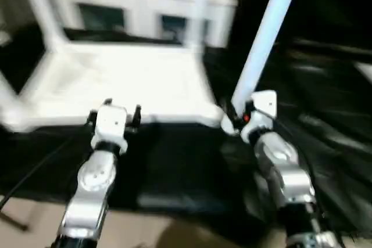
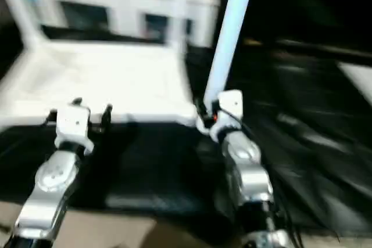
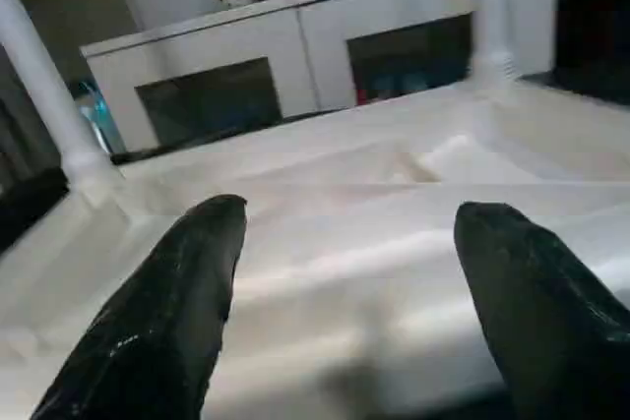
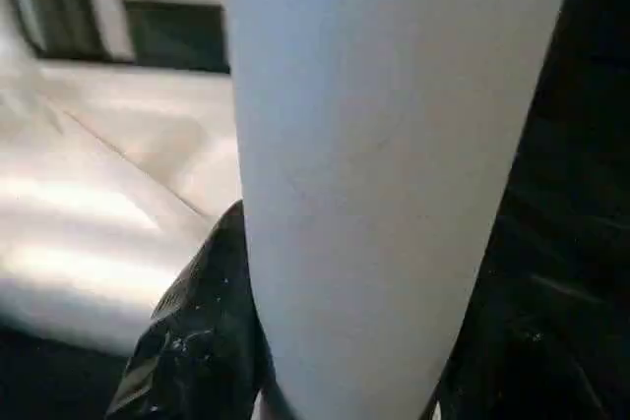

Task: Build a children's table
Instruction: Move to table

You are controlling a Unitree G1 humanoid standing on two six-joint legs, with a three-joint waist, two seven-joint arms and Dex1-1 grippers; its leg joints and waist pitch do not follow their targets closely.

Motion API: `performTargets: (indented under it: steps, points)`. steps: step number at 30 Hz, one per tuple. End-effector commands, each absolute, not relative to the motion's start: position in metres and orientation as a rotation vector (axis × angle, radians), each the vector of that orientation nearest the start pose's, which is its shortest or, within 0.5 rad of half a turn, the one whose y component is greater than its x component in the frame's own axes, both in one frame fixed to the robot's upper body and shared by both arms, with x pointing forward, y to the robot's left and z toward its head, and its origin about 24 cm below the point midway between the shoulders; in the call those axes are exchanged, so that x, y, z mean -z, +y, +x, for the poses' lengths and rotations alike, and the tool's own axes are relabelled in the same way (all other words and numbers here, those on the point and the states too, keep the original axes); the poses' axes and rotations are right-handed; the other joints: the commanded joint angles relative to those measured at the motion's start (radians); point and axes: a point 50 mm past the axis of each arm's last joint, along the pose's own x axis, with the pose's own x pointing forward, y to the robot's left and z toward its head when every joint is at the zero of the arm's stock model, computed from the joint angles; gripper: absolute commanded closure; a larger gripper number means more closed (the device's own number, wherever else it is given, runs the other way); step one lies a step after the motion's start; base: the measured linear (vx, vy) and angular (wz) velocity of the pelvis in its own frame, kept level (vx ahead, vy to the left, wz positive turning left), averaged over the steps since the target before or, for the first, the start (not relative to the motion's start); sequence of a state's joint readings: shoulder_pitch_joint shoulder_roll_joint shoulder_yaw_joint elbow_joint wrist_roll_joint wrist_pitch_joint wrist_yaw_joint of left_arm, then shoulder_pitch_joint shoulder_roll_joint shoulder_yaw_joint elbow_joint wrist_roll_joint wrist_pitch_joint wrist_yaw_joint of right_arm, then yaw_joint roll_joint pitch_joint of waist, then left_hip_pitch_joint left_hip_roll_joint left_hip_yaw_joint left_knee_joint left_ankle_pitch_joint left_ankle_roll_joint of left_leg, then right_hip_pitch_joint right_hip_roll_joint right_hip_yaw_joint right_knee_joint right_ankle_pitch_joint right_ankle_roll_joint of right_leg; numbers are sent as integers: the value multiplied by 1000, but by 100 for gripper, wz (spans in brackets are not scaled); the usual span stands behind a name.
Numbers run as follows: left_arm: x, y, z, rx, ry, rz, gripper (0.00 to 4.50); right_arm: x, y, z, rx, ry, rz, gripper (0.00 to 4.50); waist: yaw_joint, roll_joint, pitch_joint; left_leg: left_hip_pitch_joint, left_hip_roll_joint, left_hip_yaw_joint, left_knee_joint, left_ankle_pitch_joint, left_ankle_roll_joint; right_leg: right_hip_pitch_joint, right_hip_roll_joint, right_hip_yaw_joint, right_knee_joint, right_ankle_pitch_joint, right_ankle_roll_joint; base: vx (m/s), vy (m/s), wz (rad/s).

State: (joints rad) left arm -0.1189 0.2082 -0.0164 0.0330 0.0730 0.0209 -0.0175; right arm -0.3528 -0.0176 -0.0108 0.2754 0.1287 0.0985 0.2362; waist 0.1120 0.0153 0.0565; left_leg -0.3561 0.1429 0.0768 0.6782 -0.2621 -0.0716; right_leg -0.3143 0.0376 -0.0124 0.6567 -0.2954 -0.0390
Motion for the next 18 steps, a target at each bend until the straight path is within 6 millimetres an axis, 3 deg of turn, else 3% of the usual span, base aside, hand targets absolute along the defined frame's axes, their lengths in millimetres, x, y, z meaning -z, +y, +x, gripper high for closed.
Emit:
performTargets:
  steps: [1,2,3,4,5,6,7,8,9,10,11,12,13,14,15,16,17,18]
  points:
    - [-68,171,282,84,-70,279,72,-75,-131,317,-274,-26,100,265,-27,16,-80,173,238,-97,-175,-186,-121,-127,-90,-23,121,-173,32,222,123,-44]
    - [-69,170,282,91,-74,272,72,-76,-134,316,-267,-34,97,265,-20,10,-62,120,177,-84,-190,-250,-31,-119,-97,-46,130,-56,58,219,82,-29]
    - [-69,170,283,95,-75,268,72,-76,-135,316,-263,-37,91,265,-34,21,-61,133,156,-68,-188,-249,61,-133,-97,-57,108,-3,44,206,38,-9]
    - [-69,169,283,98,-76,266,72,-76,-136,316,-261,-38,92,265,-53,1,-68,171,132,-51,-177,-211,227,-164,-110,-64,89,82,30,206,38,-9]
    - [-69,169,283,98,-76,266,72,-76,-136,316,-261,-38,92,265,-65,-9,-68,177,98,-25,-171,-149,319,-163,-127,-58,41,150,15,225,-34,-1]
    - [-69,167,282,111,-80,251,72,-76,-138,317,-263,-33,80,265,-74,-35,-70,165,69,1,-161,-129,325,-139,-142,-42,-8,192,-5,213,-87,-3]
    - [-69,166,281,118,-78,239,72,-76,-139,317,-267,-32,77,265,-61,-97,-80,66,-36,67,-107,-112,289,-2,-168,33,-68,175,-33,213,-87,-3]
    - [-68,164,279,141,-72,222,72,-77,-138,317,-275,-34,73,265,-19,-106,-81,-4,-48,44,22,-105,218,74,-301,143,-148,18,-183,218,-61,13]
    - [-67,164,277,181,-66,187,72,-78,-137,317,-294,-37,62,265,-7,-89,-91,-17,-45,30,38,-53,175,97,-305,159,-126,79,-256,232,-38,10]
    - [-67,164,276,206,-64,166,72,-79,-136,317,-306,-38,54,265,-20,-96,-105,-88,-29,3,47,128,116,142,-284,152,-41,630,-321,232,-38,10]
    - [-67,164,274,248,-70,141,72,-80,-135,316,-319,-41,43,265,-15,-83,-102,-101,-4,-11,3,266,85,123,-257,114,11,1230,-313,98,-36,3]
    - [-70,162,271,344,-78,96,55,-81,-135,315,-335,-45,28,265,-10,-64,-105,-105,11,-14,-30,343,89,108,-230,97,35,1418,-284,-106,-31,0]
    - [-72,162,269,421,-78,63,55,-83,-136,314,-348,-47,30,265,-20,-15,-106,-69,18,3,-90,605,109,46,-123,17,68,1374,-158,-106,-31,0]
    - [-72,162,269,421,-78,63,45,-83,-136,314,-348,-47,30,265,-28,3,-106,-36,38,-7,-59,728,158,-4,-95,-11,61,1170,-105,-92,-36,-19]
    - [-75,160,267,574,-73,67,35,-87,-138,313,-371,-52,29,265,-49,9,-98,10,132,-55,-67,825,207,-67,-124,-7,47,612,-47,0,0,0]
    - [-76,159,266,636,-61,84,20,-89,-139,313,-379,-55,24,265,-37,-5,-102,38,151,-62,-59,781,231,-86,-167,24,7,362,-33,0,0,0]
    - [-77,159,267,697,-41,101,20,-90,-141,314,-388,-52,25,265,-30,-32,-90,6,99,-13,-68,598,190,-56,-173,35,-19,371,-60,0,0,0]
    - [-77,159,267,711,-37,103,13,-90,-141,314,-390,-52,26,265,-19,-35,-88,-29,64,17,-75,524,162,-21,-170,33,-15,433,-74,0,0,0]
